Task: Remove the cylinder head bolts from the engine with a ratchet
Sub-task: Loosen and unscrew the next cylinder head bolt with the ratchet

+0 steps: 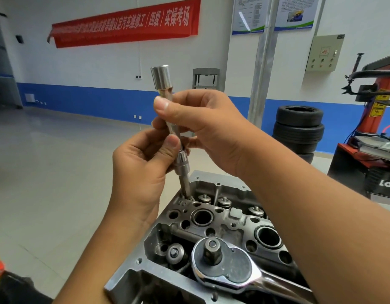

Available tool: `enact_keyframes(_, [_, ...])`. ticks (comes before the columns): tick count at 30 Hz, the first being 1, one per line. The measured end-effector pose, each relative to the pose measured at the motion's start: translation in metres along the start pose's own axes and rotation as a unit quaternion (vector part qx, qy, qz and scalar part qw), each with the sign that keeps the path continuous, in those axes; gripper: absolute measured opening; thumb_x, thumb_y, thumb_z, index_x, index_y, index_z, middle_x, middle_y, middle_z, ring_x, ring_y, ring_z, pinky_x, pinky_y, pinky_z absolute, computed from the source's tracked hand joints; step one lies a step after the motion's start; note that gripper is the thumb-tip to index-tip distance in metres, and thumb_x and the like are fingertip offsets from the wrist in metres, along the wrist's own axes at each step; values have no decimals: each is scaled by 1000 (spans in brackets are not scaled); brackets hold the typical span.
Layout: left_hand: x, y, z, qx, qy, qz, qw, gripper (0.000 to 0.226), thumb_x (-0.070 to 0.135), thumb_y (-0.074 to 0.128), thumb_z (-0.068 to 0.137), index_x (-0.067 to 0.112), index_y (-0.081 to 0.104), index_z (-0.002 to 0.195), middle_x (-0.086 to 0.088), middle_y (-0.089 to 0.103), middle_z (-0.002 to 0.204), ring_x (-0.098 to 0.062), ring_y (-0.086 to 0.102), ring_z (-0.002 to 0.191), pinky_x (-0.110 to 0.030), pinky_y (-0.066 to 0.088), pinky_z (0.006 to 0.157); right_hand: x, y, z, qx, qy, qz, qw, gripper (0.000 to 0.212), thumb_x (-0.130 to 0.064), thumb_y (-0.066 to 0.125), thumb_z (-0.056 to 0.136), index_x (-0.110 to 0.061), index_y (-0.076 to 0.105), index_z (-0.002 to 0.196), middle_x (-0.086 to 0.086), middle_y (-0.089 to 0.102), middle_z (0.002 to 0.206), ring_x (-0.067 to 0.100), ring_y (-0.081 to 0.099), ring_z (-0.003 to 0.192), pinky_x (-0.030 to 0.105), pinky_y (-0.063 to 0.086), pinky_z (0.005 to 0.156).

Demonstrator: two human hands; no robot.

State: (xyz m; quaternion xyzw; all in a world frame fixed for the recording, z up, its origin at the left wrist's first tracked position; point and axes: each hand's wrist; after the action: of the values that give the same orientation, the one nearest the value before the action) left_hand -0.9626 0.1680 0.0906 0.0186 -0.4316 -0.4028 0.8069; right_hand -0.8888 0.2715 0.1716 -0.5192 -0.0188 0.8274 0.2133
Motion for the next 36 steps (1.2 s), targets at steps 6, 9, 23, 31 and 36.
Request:
enact_keyframes(6, [-1, -1, 1, -12, -26, -18, 999, 14, 31, 71, 94, 21, 79, 97, -5, 77, 91, -23, 72, 82, -31, 58, 65, 2, -2, 0, 3, -6, -2, 1000, 19, -24, 71, 98, -7, 72, 92, 11, 78, 90, 21, 72, 80, 38, 62, 73])
enact_keyframes(9, [-1, 2, 1, -49, -46, -7, 998, 28, 31, 54, 99, 27, 82, 94, -8, 78, 94, -28, 74, 81, -29, 59, 66, 1, -1, 0, -13, 14, 23, 1000, 23, -26, 65, 102, -4, 72, 103, 13, 79, 97, 20, 72, 78, 32, 59, 63])
enact_keyframes(23, [-1, 2, 1, -63, -47, 19, 997, 31, 38, 53, 100, 30, 82, 90, -6, 78, 90, -28, 76, 83, -29, 59, 67, 2, -3, -1, -23, 13, 6, 1000, 22, -31, 67, 100, -9, 71, 97, 9, 80, 95, 15, 67, 66, 25, 46, 49])
enact_keyframes(31, [-1, -1, 1, 2, -8, 30, 1000, 35, 40, 79, 69, 14, 75, 92, -8, 76, 83, -29, 69, 82, -40, 57, 68, 3, -5, 1, 24, -13, -23, 999, 20, -28, 80, 90, -12, 69, 85, 10, 78, 87, 26, 72, 80, 45, 61, 74])
enact_keyframes(36, [0, 0, 2, -53, -56, 12, 997, 26, 34, 58, 94, 26, 82, 94, -10, 79, 96, -28, 75, 86, -30, 60, 68, 3, -5, 0, 34, -18, 4, 999, 20, -22, 74, 96, -5, 69, 87, 17, 78, 89, 20, 69, 69, 31, 54, 52])
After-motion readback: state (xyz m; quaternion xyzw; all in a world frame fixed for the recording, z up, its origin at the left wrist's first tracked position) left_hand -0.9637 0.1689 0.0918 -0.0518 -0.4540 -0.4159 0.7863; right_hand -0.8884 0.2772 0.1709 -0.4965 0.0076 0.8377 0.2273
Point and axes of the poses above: each hand's wrist, its own z-axis towards the middle knuckle, its own y-axis out of the palm, x = y × z
